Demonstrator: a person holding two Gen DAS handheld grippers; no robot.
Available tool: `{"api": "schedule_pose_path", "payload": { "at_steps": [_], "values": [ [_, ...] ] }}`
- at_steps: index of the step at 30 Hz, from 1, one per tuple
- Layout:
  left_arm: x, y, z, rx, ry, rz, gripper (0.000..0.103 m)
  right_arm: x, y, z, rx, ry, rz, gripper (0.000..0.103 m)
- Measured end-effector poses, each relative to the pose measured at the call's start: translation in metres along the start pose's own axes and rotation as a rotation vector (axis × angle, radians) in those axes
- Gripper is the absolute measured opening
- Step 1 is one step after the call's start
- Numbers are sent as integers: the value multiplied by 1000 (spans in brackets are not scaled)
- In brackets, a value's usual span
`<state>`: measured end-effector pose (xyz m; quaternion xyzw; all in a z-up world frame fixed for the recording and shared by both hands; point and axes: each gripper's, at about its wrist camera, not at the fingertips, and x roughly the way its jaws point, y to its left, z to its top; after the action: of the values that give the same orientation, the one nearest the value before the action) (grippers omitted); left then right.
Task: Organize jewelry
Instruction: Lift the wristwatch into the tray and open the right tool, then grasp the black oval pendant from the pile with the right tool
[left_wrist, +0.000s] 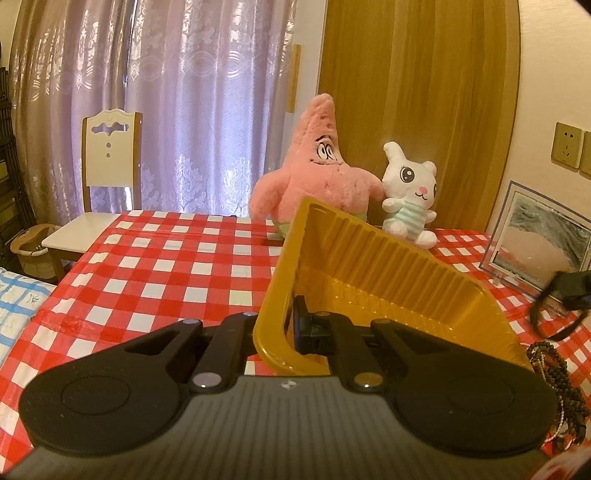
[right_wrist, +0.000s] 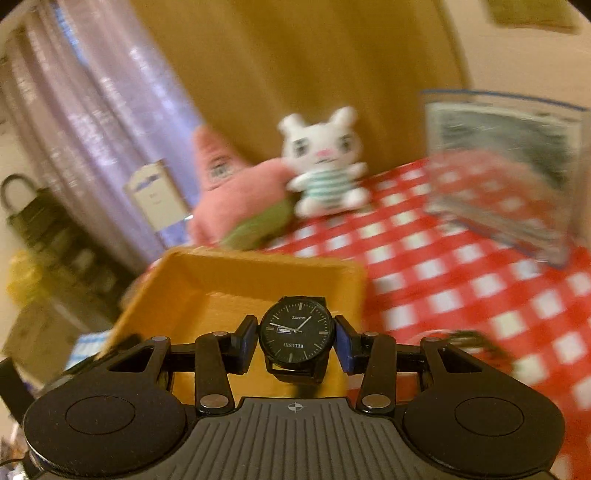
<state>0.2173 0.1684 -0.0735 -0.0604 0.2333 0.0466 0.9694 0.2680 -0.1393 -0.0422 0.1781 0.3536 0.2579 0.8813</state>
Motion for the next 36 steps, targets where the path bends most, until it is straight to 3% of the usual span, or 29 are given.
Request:
{"api": "schedule_pose_path", "payload": {
  "at_steps": [4, 10, 14, 16, 17, 21, 25, 31, 36],
  "values": [
    [-1, -1, 0, -6, 2, 1, 6, 36, 19, -10, -23, 59, 43, 44],
    [-2, -1, 1, -5, 0, 1, 5, 78, 30, -34, -52, 149, -6, 44],
    [-3, -2, 1, -11, 4, 2, 5, 80, 31, -41, -53, 167, -15, 45],
    [-4, -3, 1, -15, 4, 5, 5, 75, 30, -39, -51, 169, -9, 55],
    [-3, -3, 1, -14, 5, 7, 5, 70, 31, -38, -53, 158, -9, 61],
    [-4, -4, 1, -14, 7, 6, 5, 34, 22, -31, -35, 72, -29, 61],
    [-4, -3, 1, -16, 6, 3, 5, -19, -16, -24, 24, -44, -113, 61],
    [-3, -1, 0, -17, 11, 4, 5, -86, -77, -20, 34, -87, -321, 61],
    [-3, 1, 0, -31, 14, 8, 5, -117, -106, -40, 73, -71, -419, 56]
  ]
}}
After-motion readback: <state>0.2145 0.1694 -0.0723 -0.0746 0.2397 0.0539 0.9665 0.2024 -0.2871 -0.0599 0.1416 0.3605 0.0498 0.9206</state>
